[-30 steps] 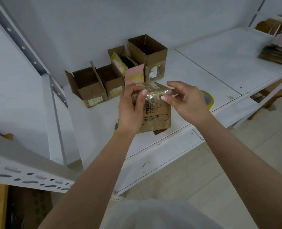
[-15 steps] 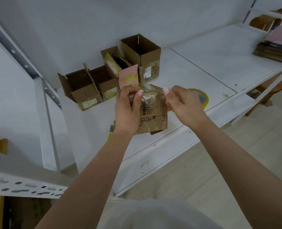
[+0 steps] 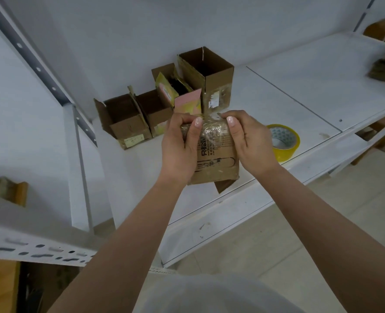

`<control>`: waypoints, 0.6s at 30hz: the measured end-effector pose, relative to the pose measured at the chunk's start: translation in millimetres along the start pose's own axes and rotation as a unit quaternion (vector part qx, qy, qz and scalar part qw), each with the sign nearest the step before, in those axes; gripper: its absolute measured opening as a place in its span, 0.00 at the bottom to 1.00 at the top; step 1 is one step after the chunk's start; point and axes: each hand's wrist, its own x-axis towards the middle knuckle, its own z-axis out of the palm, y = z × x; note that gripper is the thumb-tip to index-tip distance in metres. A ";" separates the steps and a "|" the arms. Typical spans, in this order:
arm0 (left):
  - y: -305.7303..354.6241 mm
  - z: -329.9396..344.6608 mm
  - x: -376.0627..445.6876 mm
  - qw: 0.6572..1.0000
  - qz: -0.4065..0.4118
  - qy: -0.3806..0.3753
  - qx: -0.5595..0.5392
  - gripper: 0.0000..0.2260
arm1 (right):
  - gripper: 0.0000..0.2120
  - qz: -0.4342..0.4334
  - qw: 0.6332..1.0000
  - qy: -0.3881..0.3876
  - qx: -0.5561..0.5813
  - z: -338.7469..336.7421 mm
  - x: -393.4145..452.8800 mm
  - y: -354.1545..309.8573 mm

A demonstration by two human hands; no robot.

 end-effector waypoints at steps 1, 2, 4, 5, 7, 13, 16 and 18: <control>-0.5 0.1 -0.5 1.000 -0.007 -0.002 -0.002 0.04 | 0.19 -0.002 1.000 -0.001 -0.013 -1.2 0.0 1.9; -1.2 0.1 -1.1 1.000 -0.013 -0.008 -0.008 0.04 | 0.19 -0.003 1.000 -0.005 -0.019 -2.4 -0.4 4.0; -2.4 -0.6 -3.0 0.999 -0.014 -0.023 -0.025 0.02 | 0.21 0.001 1.000 -0.012 -0.015 -4.4 -2.3 7.0; -2.7 -1.2 -4.1 0.999 -0.011 -0.028 -0.033 0.01 | 0.22 0.004 1.000 -0.016 -0.006 -4.9 -3.4 7.2; -2.7 -1.7 -6.2 0.998 -0.002 -0.028 -0.053 0.03 | 0.22 0.000 0.999 -0.027 0.037 -4.5 -5.7 5.0; -1.6 4.2 -10.8 0.993 -0.022 -0.006 -0.117 0.02 | 0.09 -0.003 0.993 -0.003 0.122 4.8 -11.0 -5.5; -1.4 10.0 -11.1 0.992 -0.035 -0.004 -0.120 0.04 | 0.07 -0.013 0.995 0.025 0.097 6.7 -11.4 -7.7; -1.6 9.2 -9.3 0.992 -0.032 -0.004 -0.120 0.04 | 0.08 -0.004 0.992 0.001 0.128 2.6 -8.2 -6.8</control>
